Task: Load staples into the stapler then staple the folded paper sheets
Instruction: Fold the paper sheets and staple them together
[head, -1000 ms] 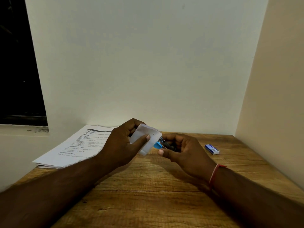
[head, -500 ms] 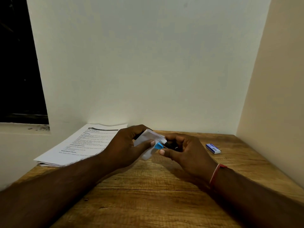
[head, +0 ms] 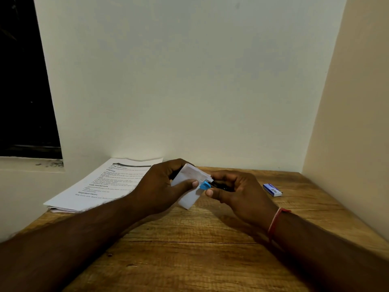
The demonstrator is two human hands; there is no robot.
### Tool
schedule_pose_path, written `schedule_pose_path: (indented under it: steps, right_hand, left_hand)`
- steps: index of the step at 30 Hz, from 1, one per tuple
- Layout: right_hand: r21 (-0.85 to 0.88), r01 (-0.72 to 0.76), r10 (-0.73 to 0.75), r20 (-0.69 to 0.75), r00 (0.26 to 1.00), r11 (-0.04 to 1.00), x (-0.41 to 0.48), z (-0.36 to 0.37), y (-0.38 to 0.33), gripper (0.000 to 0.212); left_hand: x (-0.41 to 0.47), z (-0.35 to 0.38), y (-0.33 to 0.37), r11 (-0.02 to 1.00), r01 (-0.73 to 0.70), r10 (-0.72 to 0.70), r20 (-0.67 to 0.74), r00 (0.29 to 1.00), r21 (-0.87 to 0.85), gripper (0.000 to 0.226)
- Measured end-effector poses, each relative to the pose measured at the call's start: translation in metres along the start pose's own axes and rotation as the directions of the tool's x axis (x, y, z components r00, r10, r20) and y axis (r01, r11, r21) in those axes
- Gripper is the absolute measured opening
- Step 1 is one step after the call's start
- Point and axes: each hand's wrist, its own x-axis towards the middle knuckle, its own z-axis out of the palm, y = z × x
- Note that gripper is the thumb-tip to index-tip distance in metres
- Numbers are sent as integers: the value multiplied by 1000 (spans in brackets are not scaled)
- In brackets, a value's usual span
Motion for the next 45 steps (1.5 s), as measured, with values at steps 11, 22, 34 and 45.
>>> schedule_pose_path:
  steps: [11,22,34,45]
  right_hand:
    - [-8,-8,8,-47,999,1000,1,2,-4,30]
    - [136,-46,54,-54,997,990,7,-1,10,22]
    - [365,-179,214,-55,975,914,13,-11,20,22]
    - [-621,-127,144,-23,989,773,5,-8,13,32]
  left_hand:
    - [0,3,0,1000,24,-25,-40,999,-18,24]
    - [0,4,1,999,43,-44,-40,998,-33,28]
    - [5,1,-6,938,172,-206,-87,975,-300,46]
    - [8,0,-4,923,214,-258,-103,961,-321,13]
